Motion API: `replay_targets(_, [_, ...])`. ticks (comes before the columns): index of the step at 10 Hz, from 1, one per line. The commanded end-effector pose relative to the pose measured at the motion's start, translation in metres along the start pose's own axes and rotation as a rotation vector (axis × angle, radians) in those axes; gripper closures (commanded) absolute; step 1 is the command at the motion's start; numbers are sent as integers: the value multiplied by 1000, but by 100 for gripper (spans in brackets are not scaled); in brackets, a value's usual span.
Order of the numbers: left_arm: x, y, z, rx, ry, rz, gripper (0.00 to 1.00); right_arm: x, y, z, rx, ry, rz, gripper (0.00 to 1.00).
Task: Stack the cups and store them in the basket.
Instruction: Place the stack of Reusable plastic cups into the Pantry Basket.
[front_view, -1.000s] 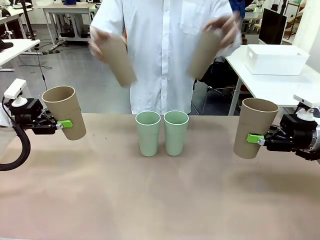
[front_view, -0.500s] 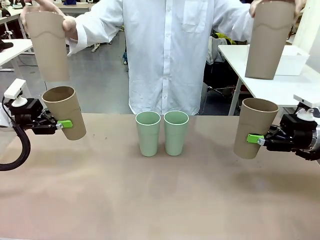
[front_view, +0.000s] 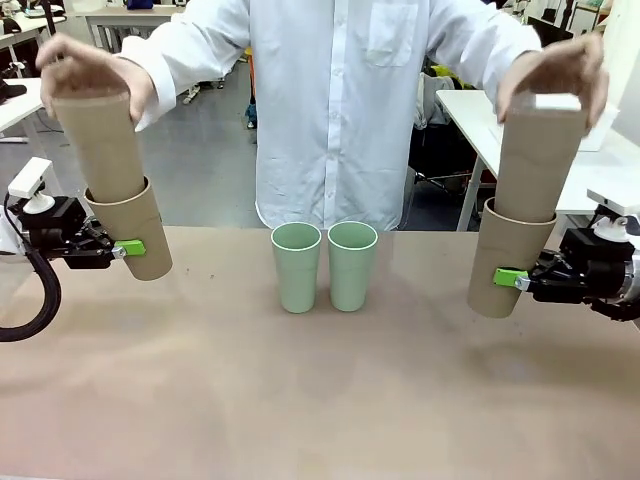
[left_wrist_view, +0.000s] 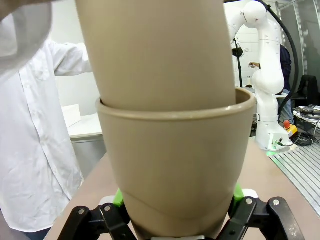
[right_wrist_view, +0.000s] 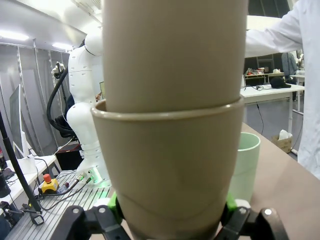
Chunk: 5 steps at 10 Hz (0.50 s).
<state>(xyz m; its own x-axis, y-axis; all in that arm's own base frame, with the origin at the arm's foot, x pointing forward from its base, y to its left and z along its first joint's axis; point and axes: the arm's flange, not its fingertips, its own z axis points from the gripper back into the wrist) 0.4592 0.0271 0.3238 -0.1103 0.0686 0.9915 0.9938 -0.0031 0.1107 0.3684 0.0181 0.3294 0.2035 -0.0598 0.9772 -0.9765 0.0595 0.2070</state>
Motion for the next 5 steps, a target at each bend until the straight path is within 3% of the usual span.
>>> replay_targets(1, [3, 0, 0, 2, -3, -7, 15, 3, -1, 0, -11, -13, 8, 15])
replay_targets(5, [3, 0, 0, 2, -3, -7, 15, 3, -1, 0, -11, -13, 8, 15])
